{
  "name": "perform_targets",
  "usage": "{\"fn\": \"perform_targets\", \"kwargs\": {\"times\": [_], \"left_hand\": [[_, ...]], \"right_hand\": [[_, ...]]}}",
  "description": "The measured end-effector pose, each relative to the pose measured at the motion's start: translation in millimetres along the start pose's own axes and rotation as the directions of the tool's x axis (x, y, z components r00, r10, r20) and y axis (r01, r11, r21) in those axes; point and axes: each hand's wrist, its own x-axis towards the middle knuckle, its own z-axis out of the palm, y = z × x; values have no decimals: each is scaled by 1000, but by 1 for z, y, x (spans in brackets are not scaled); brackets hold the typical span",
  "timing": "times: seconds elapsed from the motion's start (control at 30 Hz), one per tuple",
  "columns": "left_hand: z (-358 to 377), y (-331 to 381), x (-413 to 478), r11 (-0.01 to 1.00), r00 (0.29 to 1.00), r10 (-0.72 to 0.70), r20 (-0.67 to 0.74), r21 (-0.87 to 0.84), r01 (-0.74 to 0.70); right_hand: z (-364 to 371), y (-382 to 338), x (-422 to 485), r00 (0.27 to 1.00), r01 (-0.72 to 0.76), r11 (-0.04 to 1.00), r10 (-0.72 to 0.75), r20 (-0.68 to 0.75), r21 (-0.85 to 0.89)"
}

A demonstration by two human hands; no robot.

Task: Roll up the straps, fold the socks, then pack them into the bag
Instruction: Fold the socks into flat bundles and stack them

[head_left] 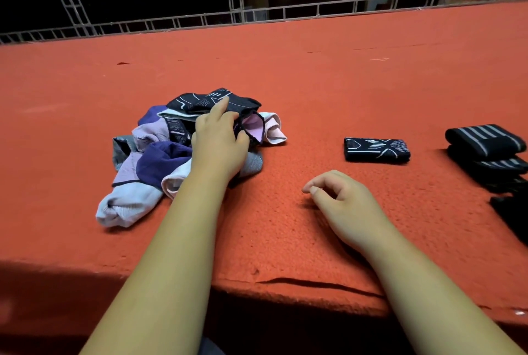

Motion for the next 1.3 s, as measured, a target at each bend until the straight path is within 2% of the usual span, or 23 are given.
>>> {"fn": "perform_targets", "kwargs": {"times": [0.3,0.43,0.53,0.63,0.7,0.77,0.83,0.93,1.03,1.1,1.17,1.2,1.27,1.3], "left_hand": [[23,-4,15,1000,994,-15,113,27,12],[17,6,13,999,1000,14,26,45,-15],[2,26,4,987,983,157,-100,59,-151],[-17,51,-10,939,914,335,-228,6,-343],[-32,71,-22,882,865,409,-292,-115,-456],[-50,94,-37,820,872,390,-295,-320,-475],[-63,110,-52,763,910,319,-264,-498,-412],[-71,123,-69,651,981,157,-117,-734,-192],[-67,125,-73,397,995,22,99,-914,83],[-60,124,-73,190,972,8,236,-955,230],[-45,118,-74,55,915,50,401,-916,398],[-34,114,-78,60,860,85,503,-864,499],[-9,103,-90,190,732,160,662,-749,635],[2,97,-94,250,697,165,697,-714,655]], "right_hand": [[0,1,3,1000,-22,1000,22,12,17],[-1,1,2,1000,-30,999,29,11,28],[-4,-2,0,998,-47,996,49,-24,80],[-9,-4,0,991,-58,993,69,-110,105],[-14,-5,2,971,-92,988,116,-207,125],[-26,-9,2,944,-127,979,168,-283,158],[-42,-21,0,931,-107,972,172,-322,211],[-72,-40,-11,948,-19,929,133,-288,369],[-96,-53,-25,979,-32,851,132,-155,525],[-104,-58,-31,983,-84,752,169,-68,654],[-102,-53,-31,977,-160,741,213,-2,652],[-98,-47,-31,970,-205,758,241,25,619],[-88,-29,-32,952,-286,778,297,74,559],[-84,-18,-33,941,-325,784,324,99,529]]}}
